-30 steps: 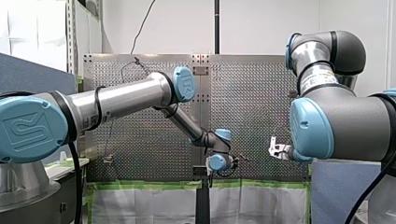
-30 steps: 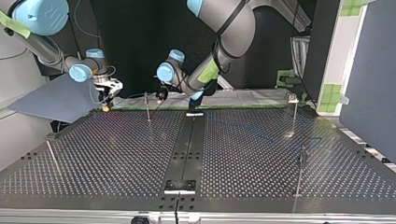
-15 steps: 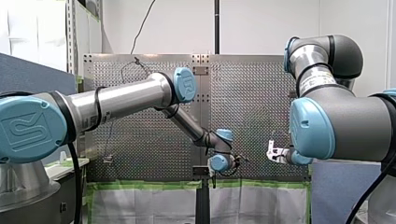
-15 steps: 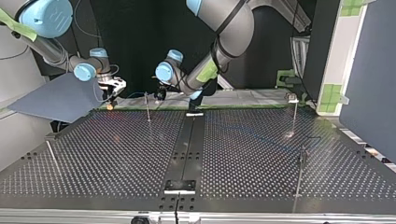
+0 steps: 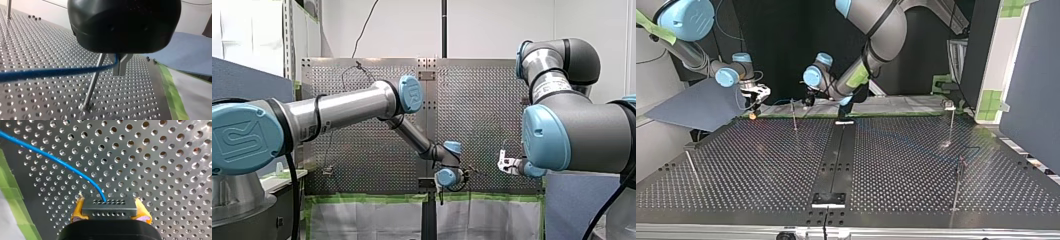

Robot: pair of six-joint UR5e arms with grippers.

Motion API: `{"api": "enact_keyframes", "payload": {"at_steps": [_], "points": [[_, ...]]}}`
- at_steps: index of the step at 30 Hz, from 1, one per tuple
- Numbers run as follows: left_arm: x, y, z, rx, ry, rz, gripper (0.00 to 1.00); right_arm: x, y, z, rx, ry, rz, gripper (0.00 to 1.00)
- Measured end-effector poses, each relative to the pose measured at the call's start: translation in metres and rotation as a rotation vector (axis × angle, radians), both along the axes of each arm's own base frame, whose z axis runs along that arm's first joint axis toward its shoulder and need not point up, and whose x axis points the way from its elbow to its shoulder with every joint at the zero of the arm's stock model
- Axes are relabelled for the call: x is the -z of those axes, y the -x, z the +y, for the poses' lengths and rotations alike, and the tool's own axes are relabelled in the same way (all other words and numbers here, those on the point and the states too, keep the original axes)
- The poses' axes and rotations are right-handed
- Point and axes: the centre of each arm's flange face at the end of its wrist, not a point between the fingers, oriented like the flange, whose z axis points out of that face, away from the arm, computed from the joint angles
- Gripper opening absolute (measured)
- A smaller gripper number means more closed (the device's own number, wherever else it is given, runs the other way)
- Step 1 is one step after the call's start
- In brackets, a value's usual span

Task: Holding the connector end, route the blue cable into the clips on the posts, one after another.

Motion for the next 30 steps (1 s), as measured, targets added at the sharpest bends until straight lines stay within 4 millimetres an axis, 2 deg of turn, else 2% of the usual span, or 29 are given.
{"api": "enact_keyframes", "payload": {"at_steps": [13,30], "points": [[0.003,-0.024,0.005,-0.003,0.040,0.005,0.00,0.000,0.004,-0.005,0.027,0.006,-0.023,0.00],[0.009,-0.035,0.017,-0.030,0.038,0.013,0.00,-0.004,0.023,-0.018,0.176,0.027,-0.040,0.00]]}}
